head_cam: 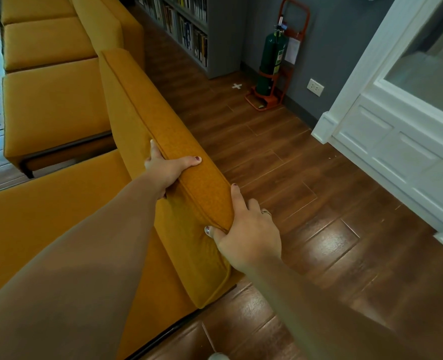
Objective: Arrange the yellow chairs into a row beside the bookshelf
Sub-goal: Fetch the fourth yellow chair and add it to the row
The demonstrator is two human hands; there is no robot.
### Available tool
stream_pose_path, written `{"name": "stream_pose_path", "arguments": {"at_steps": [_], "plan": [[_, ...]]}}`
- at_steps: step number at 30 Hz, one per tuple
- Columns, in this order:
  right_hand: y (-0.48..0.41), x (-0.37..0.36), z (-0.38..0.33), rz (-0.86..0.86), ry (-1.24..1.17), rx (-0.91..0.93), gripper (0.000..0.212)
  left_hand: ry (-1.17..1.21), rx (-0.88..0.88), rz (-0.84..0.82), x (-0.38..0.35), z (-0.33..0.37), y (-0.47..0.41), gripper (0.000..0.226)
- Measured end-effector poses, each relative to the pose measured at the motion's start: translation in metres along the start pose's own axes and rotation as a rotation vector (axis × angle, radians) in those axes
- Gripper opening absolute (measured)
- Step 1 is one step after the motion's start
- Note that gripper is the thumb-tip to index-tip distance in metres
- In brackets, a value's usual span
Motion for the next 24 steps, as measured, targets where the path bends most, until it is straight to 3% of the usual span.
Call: {"name": "stream_pose_path", "arguments": {"at_steps": [24], "plan": [[-0.083,0.003,-0.047,-0.007,0.018,-0.008,0.094,0.013,-0.005,-0.012,0.034,0.040,-0.085,0.126]]}}
Point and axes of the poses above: each hand's wrist, its own y-axis away from the middle knuckle, its own x-axis out of the back of the hand, z = x × y, the point moved 3 cm from there along -y, towards the middle knuckle, and after that the axes turned 1 degree about -y, right-handed, at the moved point
